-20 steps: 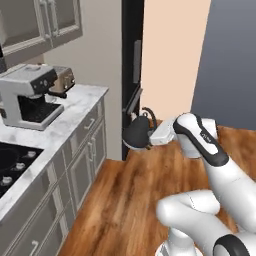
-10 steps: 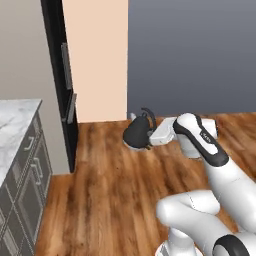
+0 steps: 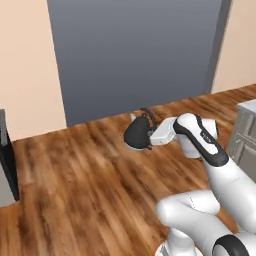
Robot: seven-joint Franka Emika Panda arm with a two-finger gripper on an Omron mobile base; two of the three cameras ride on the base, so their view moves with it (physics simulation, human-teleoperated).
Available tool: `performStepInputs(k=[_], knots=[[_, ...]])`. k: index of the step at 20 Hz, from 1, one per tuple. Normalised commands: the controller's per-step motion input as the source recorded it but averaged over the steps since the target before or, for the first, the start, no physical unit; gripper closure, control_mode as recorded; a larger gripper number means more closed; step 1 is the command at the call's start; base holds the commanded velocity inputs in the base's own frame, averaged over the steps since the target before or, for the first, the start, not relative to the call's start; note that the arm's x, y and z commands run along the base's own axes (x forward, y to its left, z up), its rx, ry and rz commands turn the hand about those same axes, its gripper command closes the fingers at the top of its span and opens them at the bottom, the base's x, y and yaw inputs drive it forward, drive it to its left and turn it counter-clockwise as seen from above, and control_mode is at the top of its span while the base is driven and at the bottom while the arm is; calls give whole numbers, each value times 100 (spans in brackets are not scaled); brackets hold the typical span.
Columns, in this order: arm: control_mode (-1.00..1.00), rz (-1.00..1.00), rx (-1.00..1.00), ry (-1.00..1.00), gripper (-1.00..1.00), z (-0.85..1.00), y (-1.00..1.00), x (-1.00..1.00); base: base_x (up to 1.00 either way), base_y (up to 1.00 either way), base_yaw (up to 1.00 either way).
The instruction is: The kettle is done boiling. Turn off the stove, then wait for 300 timesteps before moving the kettle to the dining table.
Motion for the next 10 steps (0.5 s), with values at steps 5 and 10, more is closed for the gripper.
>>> performStepInputs(k=[5, 10], knots=[[100, 0, 0, 0, 100, 0, 0, 0, 9, 0, -53], [100, 0, 0, 0, 100, 0, 0, 0, 37, 8, -49]])
